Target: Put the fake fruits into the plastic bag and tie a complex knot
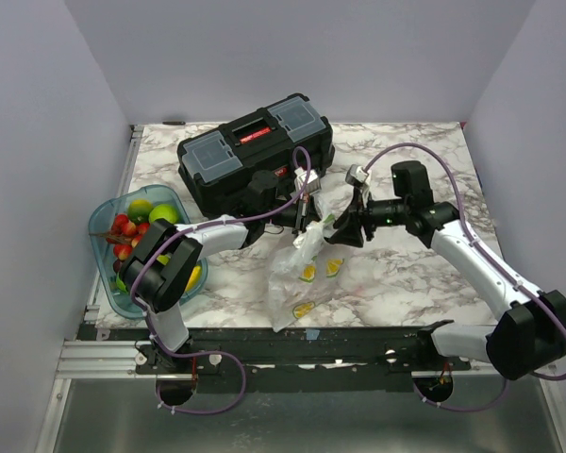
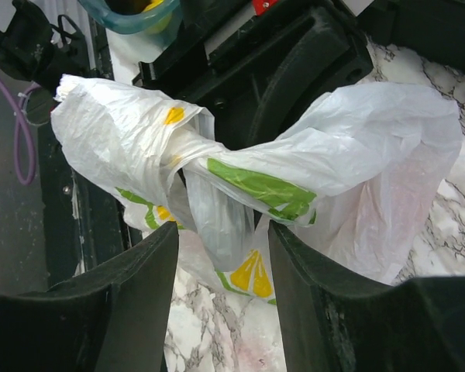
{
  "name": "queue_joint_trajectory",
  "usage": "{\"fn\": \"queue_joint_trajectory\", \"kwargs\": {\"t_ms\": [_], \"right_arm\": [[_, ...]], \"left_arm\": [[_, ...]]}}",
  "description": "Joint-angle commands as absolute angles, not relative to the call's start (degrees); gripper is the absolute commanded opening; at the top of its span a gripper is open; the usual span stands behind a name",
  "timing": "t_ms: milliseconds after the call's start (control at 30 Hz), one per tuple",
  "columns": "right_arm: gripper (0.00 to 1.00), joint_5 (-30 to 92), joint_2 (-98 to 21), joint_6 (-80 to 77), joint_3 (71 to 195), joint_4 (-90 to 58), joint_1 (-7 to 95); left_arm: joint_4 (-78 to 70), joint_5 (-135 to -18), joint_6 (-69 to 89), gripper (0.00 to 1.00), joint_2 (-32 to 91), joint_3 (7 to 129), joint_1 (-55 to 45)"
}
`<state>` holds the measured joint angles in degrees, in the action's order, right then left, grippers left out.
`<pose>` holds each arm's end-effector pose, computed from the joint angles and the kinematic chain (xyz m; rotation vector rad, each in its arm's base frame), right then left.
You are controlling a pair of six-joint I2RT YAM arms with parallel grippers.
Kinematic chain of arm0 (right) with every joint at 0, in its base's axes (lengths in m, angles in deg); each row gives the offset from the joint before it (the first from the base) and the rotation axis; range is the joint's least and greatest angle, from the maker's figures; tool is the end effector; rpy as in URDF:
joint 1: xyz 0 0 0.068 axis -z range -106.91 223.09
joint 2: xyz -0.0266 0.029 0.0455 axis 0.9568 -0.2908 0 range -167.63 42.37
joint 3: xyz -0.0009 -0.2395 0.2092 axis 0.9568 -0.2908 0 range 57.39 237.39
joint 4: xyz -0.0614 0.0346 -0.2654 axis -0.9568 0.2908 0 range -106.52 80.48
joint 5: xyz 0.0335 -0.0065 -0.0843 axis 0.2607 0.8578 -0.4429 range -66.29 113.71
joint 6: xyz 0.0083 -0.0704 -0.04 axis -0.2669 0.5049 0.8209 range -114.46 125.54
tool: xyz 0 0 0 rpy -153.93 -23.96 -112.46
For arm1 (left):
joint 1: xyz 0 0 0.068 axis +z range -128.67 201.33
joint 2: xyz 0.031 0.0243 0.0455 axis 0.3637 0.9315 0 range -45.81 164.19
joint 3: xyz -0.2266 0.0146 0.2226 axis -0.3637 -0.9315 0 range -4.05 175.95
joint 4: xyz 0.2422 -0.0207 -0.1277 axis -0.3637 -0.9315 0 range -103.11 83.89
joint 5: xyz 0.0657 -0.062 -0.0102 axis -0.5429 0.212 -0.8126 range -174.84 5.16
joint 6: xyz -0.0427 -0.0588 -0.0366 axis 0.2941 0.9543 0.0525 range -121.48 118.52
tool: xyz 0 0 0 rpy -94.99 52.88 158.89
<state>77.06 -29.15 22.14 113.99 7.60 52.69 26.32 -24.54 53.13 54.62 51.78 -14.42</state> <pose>0.2403 0.1498 0.3261 -1.1263 1.8050 1.0716 0.2964 -0.2889 0.2568 0.5922 2.1078 -1.9467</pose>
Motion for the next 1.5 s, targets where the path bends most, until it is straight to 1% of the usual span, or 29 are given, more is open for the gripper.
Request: {"fn": "queue_joint_trajectory", "kwargs": {"t_ms": [0,67,200,333,367,400,433,500,567,600,667,700,767,900,1033,1167,1233,1367,1467], "right_arm": [[0.54,74.8,-30.9,23.5,113.6,5.8,52.2],[0.52,74.5,-31.4,24.3,113.4,6.2,52.2],[0.46,74.2,-31.5,25.3,112.9,6.8,52.2],[0.25,74.5,-31.5,25.2,113.1,6.8,52.2],[0.15,74.7,-31.5,25.2,113.2,7.0,52.2],[0.07,74.8,-31.5,25.1,113.3,7.0,52.2],[0.02,74.8,-31.4,25.0,113.4,7.0,52.2],[0.01,75.1,-31.0,24.7,113.4,6.9,52.2],[0.01,75.3,-30.5,24.4,113.3,7.0,52.2],[0.01,75.4,-30.3,24.3,113.1,6.8,52.2],[0.01,75.5,-29.8,23.5,112.9,6.3,52.2],[0.01,75.6,-29.7,23.3,112.8,6.2,52.2],[0.01,75.6,-29.5,22.8,112.6,5.8,52.2],[0.01,75.8,-29.2,22.8,112.2,5.7,52.2],[0.01,75.7,-28.8,22.6,112.0,5.6,52.2],[0.01,76.1,-28.3,21.8,111.9,5.4,52.2],[0.01,76.5,-28.2,21.3,111.8,5.0,52.2],[0.01,77.1,-28.4,20.3,111.9,4.8,52.2],[0.01,77.4,-28.4,20.0,111.8,4.7,52.2]], "left_arm": [[26.1,-23.0,52.0,0.0,54.8,53.3,-14.4],[26.1,-22.9,52.1,0.0,54.8,53.3,-14.4],[26.1,-22.9,52.0,0.0,54.7,53.3,-14.3],[26.1,-22.9,51.9,0.0,54.7,53.4,-14.3],[26.1,-22.8,51.9,0.0,54.7,53.4,-14.4],[26.1,-22.8,51.8,0.0,54.6,53.4,-14.3],[25.8,-22.8,51.4,0.0,54.4,53.4,-14.4],[24.7,-23.0,50.4,0.0,53.9,53.4,-14.1],[23.1,-23.3,49.2,0.11,53.0,53.2,-13.4],[22.2,-23.7,48.5,0.19,52.1,52.9,-13.0],[19.7,-24.2,46.5,0.31,50.2,52.2,-11.5],[17.6,-24.7,45.0,0.34,48.6,51.9,-10.9],[13.4,-25.2,42.0,0.4,45.9,51.5,-9.2],[2.0,-26.2,34.3,0.47,40.6,51.6,-4.5],[-12.0,-25.7,24.0,0.5,35.7,53.4,1.7],[-34.2,-26.2,-2.8,0.53,30.0,58.7,3.9],[-41.1,-28.1,-11.9,0.53,27.1,59.7,3.3],[-46.5,-33.8,-19.3,0.52,23.4,60.6,-0.4],[-45.7,-42.1,-19.6,0.52,22.4,60.6,-6.0]]}}
